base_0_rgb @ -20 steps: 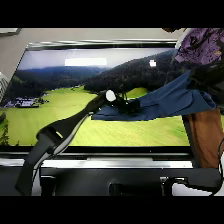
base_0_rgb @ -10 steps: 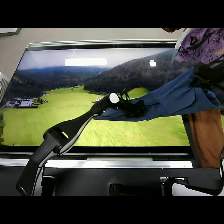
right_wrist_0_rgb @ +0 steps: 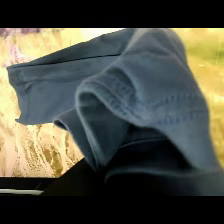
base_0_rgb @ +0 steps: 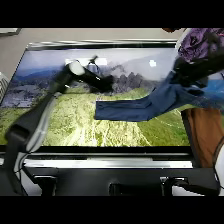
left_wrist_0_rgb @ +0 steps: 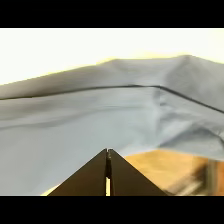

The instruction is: Fold the clothes and pants, and hang the long-sleeved shirts on hangers.

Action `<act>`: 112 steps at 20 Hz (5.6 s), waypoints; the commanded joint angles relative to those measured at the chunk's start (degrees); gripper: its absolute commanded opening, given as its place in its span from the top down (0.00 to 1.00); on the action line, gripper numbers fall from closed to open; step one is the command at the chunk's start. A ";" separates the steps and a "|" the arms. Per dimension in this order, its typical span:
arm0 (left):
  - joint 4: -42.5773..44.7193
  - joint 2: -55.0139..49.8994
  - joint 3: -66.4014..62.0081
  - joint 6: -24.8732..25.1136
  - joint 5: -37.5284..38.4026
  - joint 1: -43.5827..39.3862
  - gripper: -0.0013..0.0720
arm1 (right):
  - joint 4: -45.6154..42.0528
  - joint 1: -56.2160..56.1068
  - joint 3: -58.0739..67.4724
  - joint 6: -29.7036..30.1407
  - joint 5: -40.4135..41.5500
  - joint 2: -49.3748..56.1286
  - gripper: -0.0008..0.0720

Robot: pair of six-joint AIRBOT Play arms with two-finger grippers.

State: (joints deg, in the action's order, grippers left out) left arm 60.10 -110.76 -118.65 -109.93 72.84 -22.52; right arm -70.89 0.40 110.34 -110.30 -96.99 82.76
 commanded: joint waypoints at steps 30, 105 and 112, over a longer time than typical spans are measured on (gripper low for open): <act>10.03 19.96 1.97 2.12 16.50 23.15 0.96 | 7.41 -21.57 4.70 -1.36 20.52 16.46 0.20; 18.43 19.96 4.07 2.14 16.55 23.63 0.96 | -23.67 41.29 -20.83 -8.85 -0.17 -6.99 0.95; 18.45 19.96 4.07 2.12 16.57 23.63 0.96 | -31.15 41.31 -42.73 -7.45 7.15 -13.84 0.95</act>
State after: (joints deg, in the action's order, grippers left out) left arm 78.48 -90.83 -114.61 -107.81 89.43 1.06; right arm -98.85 41.67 74.19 -118.91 -91.55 70.43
